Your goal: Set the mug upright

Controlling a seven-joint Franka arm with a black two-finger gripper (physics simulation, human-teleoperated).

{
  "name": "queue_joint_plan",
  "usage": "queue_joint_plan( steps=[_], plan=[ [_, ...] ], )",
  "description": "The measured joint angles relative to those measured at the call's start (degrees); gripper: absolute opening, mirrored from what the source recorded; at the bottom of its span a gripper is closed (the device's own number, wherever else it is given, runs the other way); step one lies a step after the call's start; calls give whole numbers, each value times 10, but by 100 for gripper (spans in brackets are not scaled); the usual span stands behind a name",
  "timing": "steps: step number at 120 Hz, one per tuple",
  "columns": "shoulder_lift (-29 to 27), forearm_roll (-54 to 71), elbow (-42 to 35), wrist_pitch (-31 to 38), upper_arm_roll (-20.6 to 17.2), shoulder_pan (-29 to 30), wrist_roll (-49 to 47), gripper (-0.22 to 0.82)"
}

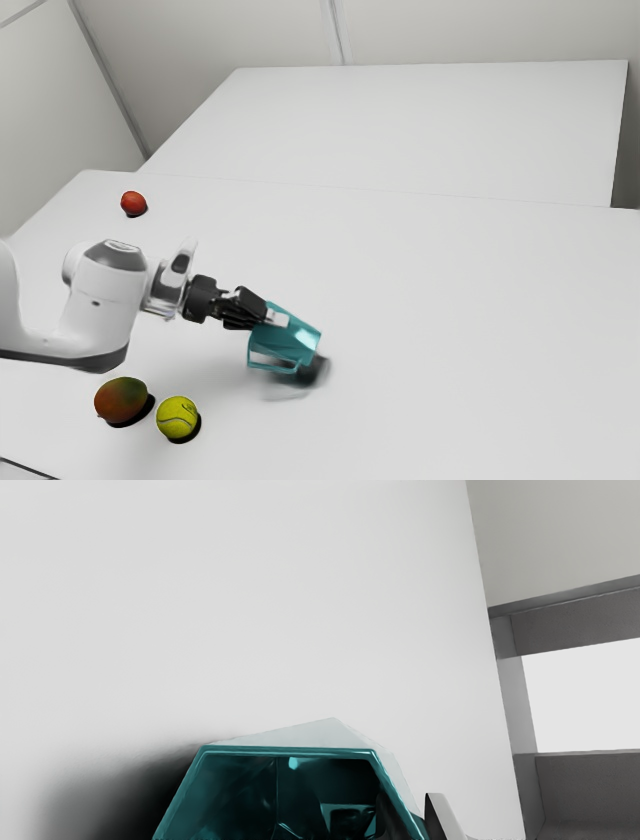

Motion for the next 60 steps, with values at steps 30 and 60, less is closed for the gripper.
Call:
queue_joint_plan(
  steps=[30,60],
  plan=[
    [-1,213,112,-17,0,3,-52,-14],
    [-1,501,203,-74,-3,1,-177,-14]
  ],
)
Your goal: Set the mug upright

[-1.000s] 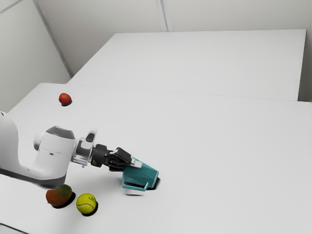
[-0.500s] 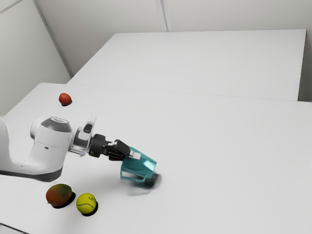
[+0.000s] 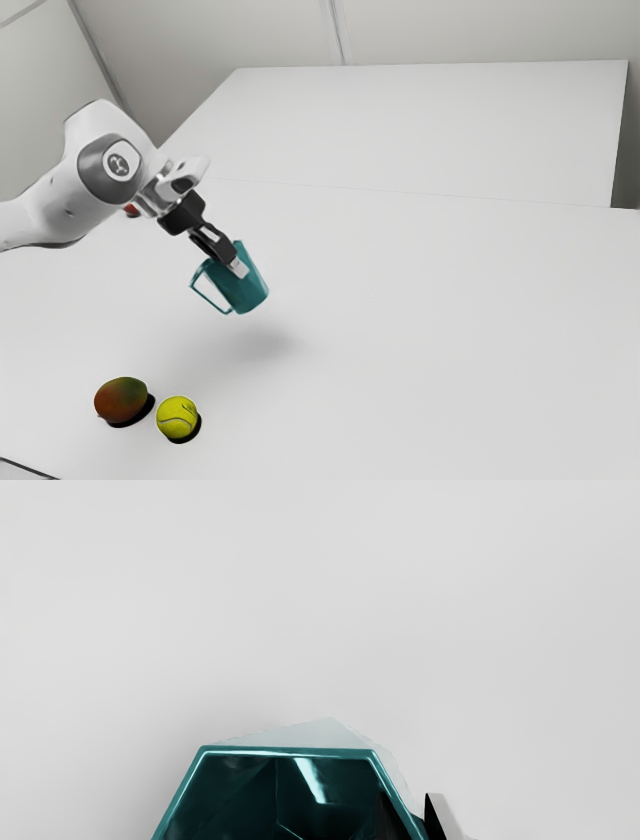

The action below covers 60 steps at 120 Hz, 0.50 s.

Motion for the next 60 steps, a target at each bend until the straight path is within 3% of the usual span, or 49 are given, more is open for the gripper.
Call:
queue_joint_plan(
  steps=[28,60],
  plan=[
    [0,160,8,-16,-8,0,-111,-14],
    [4,255,-11,38,-14,-2,-215,-14]
  ],
)
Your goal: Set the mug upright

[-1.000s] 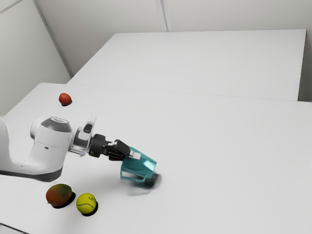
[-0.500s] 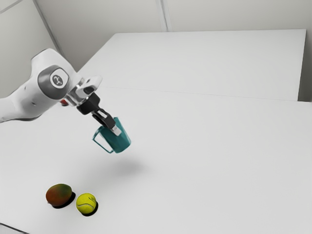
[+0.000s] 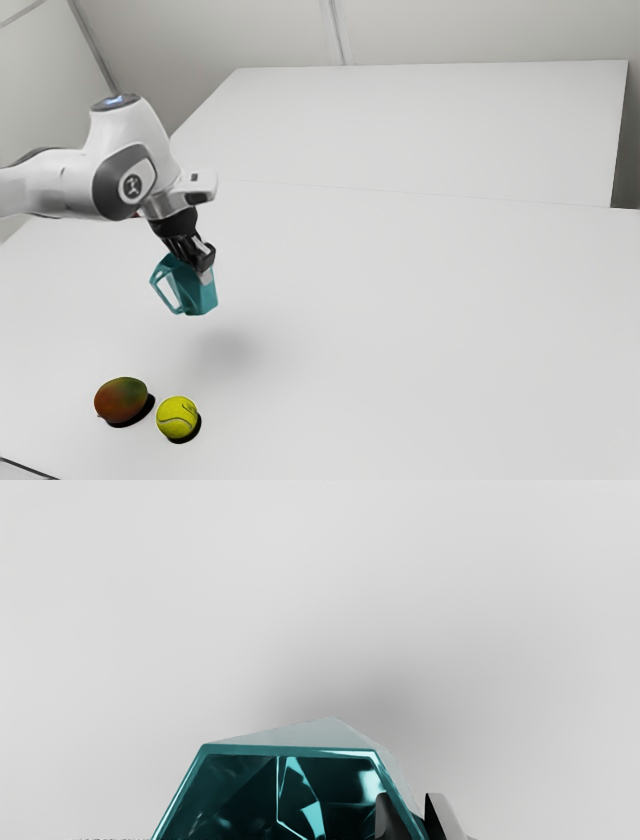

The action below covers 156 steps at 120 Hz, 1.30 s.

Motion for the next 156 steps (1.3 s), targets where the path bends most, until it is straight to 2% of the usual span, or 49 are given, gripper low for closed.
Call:
queue_joint_plan(
  steps=[62,94,156],
  plan=[
    [9,11,-72,146,-1,-8,-119,-14],
    [24,10,-80,203,0,-10,-151,-14],
    [54,9,-84,228,-1,-11,-183,-13]
  ],
)
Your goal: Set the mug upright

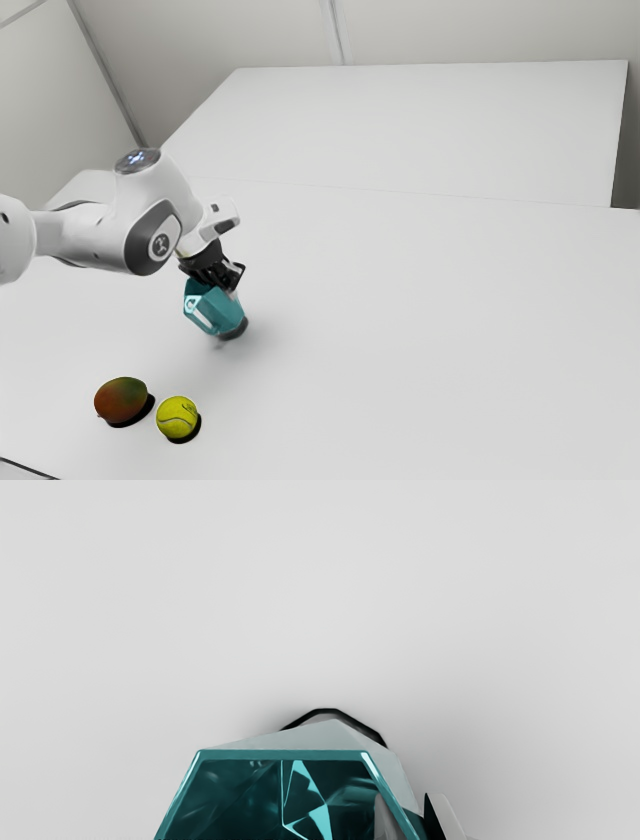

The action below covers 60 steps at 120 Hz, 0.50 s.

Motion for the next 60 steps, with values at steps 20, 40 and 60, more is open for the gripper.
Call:
queue_joint_plan(
  steps=[20,40,60],
  plan=[
    [7,0,1,1,0,0,-6,-13],
    [14,0,1,2,0,-3,-10,-13],
    [17,1,1,3,0,-3,-14,-14]
  ],
)
